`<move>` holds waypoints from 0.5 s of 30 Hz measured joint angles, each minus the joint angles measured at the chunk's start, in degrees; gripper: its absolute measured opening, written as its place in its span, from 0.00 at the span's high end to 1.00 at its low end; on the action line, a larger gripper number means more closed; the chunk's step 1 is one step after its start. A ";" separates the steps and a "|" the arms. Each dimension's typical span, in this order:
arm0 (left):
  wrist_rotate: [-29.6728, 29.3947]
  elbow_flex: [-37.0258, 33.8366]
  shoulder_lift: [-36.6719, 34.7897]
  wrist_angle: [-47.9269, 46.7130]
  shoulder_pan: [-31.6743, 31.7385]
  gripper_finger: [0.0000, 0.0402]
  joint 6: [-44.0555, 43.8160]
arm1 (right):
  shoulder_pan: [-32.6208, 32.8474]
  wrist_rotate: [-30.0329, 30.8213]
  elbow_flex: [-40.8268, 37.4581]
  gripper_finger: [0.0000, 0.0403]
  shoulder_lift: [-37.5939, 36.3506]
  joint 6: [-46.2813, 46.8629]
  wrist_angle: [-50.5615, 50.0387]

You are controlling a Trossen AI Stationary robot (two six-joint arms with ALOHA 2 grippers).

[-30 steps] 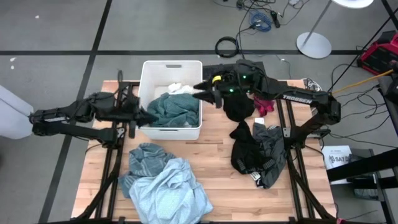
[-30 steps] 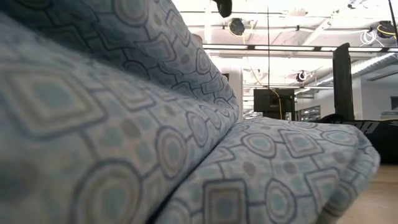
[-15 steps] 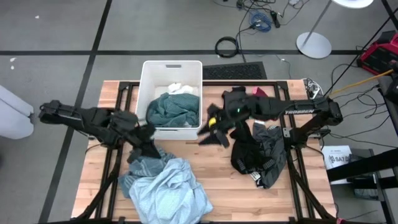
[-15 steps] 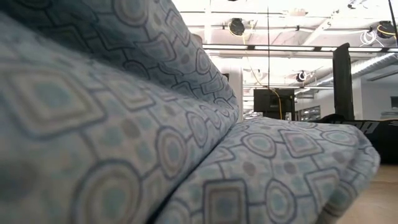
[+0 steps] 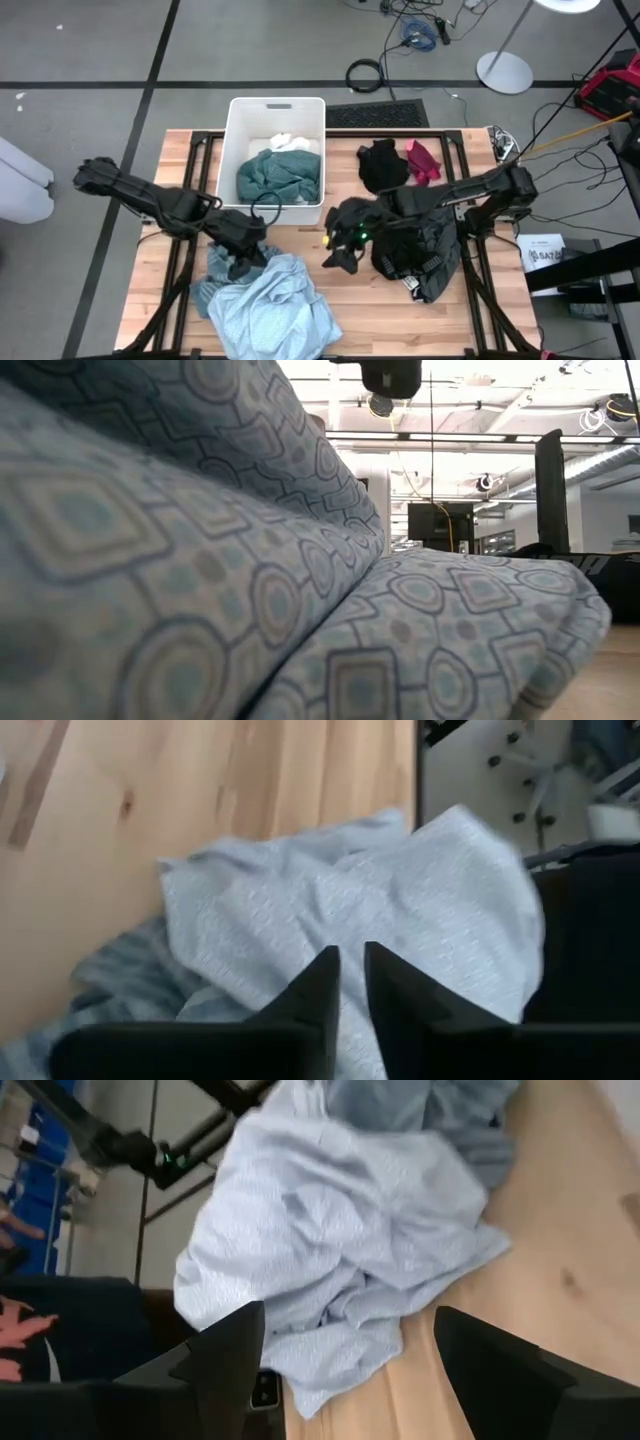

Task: Sort clothes
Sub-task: Put the gray and white shirt into the white laundry organizer

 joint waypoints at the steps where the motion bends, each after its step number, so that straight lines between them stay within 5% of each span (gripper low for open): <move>1: -0.02 0.00 0.38 -0.83 0.00 0.82 0.00 | 0.44 -0.15 0.00 0.31 0.64 0.00 -0.04; 9: -0.80 -1.01 5.68 -0.45 -0.15 0.55 -0.02 | 2.45 -0.26 -0.11 0.31 2.68 1.09 -0.56; 15: 0.90 -1.01 9.26 3.59 -0.46 0.47 -0.05 | 3.61 -0.33 -0.11 0.31 2.58 1.09 -2.47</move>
